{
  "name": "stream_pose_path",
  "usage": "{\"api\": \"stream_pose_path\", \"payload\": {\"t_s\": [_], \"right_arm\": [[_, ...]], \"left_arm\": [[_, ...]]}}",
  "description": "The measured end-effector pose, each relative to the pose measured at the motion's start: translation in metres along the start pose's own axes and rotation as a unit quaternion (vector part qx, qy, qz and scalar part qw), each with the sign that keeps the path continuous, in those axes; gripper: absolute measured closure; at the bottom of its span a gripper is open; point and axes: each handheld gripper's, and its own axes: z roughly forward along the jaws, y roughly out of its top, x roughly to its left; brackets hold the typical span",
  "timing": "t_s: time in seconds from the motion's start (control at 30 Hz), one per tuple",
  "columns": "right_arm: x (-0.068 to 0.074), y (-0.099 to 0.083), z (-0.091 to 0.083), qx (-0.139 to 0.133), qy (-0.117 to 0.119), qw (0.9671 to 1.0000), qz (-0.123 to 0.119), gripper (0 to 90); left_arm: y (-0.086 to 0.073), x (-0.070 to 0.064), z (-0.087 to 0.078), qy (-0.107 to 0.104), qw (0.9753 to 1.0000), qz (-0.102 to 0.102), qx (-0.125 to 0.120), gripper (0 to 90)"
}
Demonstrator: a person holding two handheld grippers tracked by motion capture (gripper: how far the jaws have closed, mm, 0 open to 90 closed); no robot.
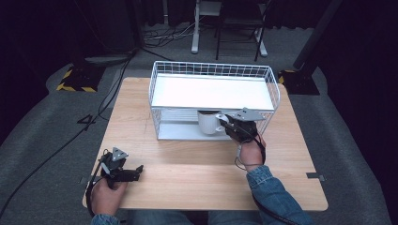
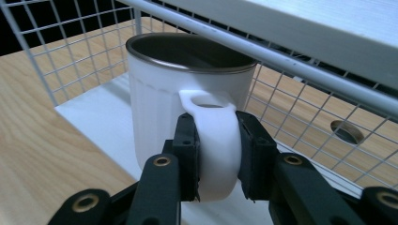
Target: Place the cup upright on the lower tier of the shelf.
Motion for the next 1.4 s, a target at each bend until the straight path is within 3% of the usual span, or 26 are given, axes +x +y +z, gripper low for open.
{"api": "stream_pose_path", "payload": {"t_s": [0.23, 0.73, 1.1, 1.4], "right_arm": [[0.001, -0.005, 0.013, -0.010, -0.032, 0.9994, -0.001, 71.8], [0.006, -0.016, 0.034, -0.011, -0.061, 0.9981, 0.002, 71.7], [0.005, -0.022, 0.040, -0.011, -0.065, 0.9978, 0.005, 71.6], [0.000, -0.028, 0.042, -0.005, -0.056, 0.9983, 0.013, 71.4]], "left_arm": [[0.000, 0.000, 0.000, 0.000, 1.0000, 0.000, 0.000, 3.9], [0.000, 0.000, 0.000, 0.000, 1.0000, 0.000, 0.000, 3.8], [0.000, 0.000, 0.000, 0.000, 1.0000, 0.000, 0.000, 3.8], [0.000, 0.000, 0.000, 0.000, 1.0000, 0.000, 0.000, 3.8]]}}
